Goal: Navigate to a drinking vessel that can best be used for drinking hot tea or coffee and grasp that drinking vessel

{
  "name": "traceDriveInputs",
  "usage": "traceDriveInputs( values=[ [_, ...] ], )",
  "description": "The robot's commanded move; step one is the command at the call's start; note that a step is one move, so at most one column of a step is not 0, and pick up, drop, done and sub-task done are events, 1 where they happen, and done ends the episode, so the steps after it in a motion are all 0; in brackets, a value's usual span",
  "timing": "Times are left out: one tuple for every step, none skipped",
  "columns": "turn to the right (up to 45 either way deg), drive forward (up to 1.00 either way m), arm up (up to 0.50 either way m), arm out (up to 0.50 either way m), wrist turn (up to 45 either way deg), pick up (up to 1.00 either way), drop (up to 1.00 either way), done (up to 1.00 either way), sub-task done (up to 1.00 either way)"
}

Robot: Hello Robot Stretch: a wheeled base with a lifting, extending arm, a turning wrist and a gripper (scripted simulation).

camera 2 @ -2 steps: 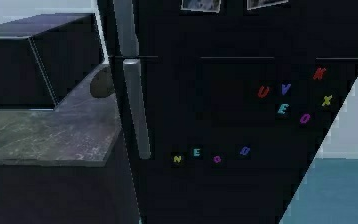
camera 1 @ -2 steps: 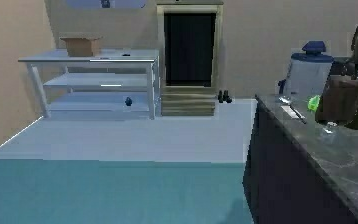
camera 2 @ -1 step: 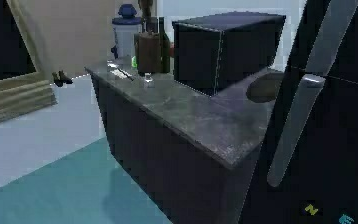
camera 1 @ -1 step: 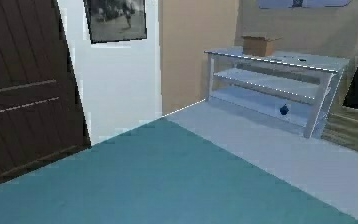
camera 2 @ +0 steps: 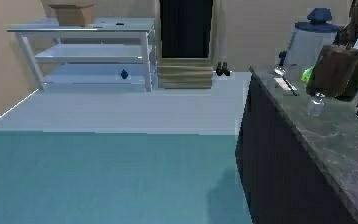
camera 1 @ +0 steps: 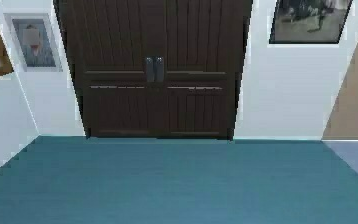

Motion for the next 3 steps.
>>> traceDriveInputs(
  values=[
    [-45.0, 0.00, 0.00, 0.00, 0.0, 0.00, 0.00, 0.00, 0.00],
    [-15.0, 0.00, 0.00, 0.00, 0.0, 0.00, 0.00, 0.00, 0.00],
    [0.0, 0.05, 0.00, 0.00, 0.0, 0.00, 0.00, 0.00, 0.00]
  ],
)
